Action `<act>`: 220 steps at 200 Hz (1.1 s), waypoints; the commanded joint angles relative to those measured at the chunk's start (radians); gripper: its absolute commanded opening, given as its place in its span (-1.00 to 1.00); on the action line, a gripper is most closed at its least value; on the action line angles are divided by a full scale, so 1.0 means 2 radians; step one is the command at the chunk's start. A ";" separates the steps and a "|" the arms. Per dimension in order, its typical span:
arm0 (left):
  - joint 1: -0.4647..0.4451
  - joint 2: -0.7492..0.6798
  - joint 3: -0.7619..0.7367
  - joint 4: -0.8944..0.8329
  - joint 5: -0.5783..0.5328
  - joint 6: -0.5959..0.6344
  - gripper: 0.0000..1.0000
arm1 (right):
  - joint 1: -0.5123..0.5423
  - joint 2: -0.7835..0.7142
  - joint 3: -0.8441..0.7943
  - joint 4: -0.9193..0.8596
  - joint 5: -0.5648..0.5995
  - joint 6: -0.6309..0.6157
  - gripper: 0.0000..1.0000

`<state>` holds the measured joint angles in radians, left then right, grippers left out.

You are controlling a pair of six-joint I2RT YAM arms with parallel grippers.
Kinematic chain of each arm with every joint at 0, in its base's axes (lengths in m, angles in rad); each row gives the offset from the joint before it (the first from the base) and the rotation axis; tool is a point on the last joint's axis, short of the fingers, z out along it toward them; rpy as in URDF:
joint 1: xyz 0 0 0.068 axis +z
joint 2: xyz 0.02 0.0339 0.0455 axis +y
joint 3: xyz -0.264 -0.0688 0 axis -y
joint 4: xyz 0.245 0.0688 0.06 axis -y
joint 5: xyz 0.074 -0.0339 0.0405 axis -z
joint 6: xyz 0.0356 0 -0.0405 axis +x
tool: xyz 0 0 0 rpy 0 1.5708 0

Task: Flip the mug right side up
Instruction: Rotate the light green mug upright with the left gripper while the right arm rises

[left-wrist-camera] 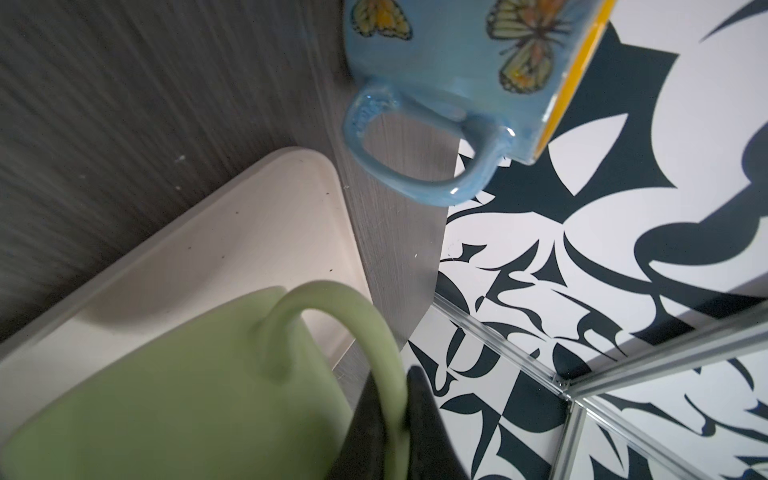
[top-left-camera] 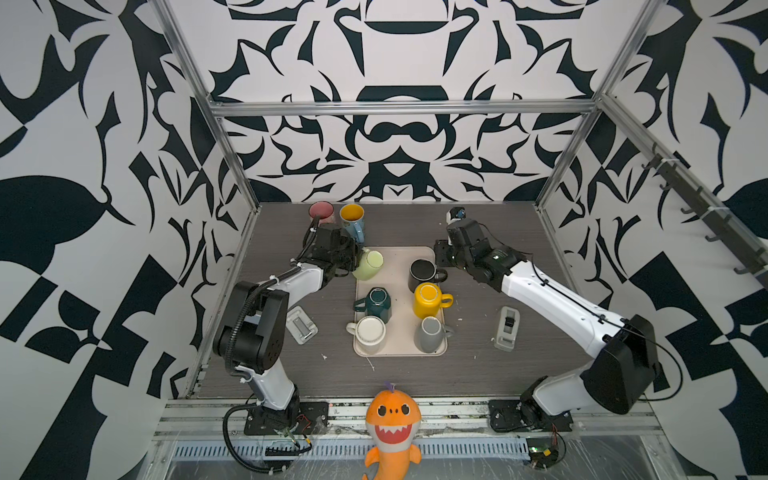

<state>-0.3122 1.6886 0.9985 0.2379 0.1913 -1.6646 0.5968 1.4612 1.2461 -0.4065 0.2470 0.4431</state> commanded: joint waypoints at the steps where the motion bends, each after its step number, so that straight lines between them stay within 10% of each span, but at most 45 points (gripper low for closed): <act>1: 0.002 -0.050 0.018 0.060 0.011 0.075 -1.00 | -0.001 -0.005 0.017 -0.003 0.001 0.003 0.07; 127: -0.104 -0.260 -0.029 0.074 -0.081 0.664 -1.00 | -0.011 -0.005 0.093 -0.006 -0.106 -0.035 -0.01; 220: -0.225 -0.266 -0.099 0.199 -0.204 1.057 -1.00 | -0.018 0.000 0.206 -0.046 -0.210 -0.084 -0.08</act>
<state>-0.7193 1.1625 0.8120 0.4137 -0.0994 0.1665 0.5621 1.4612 1.5921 -0.4751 -0.0757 0.3099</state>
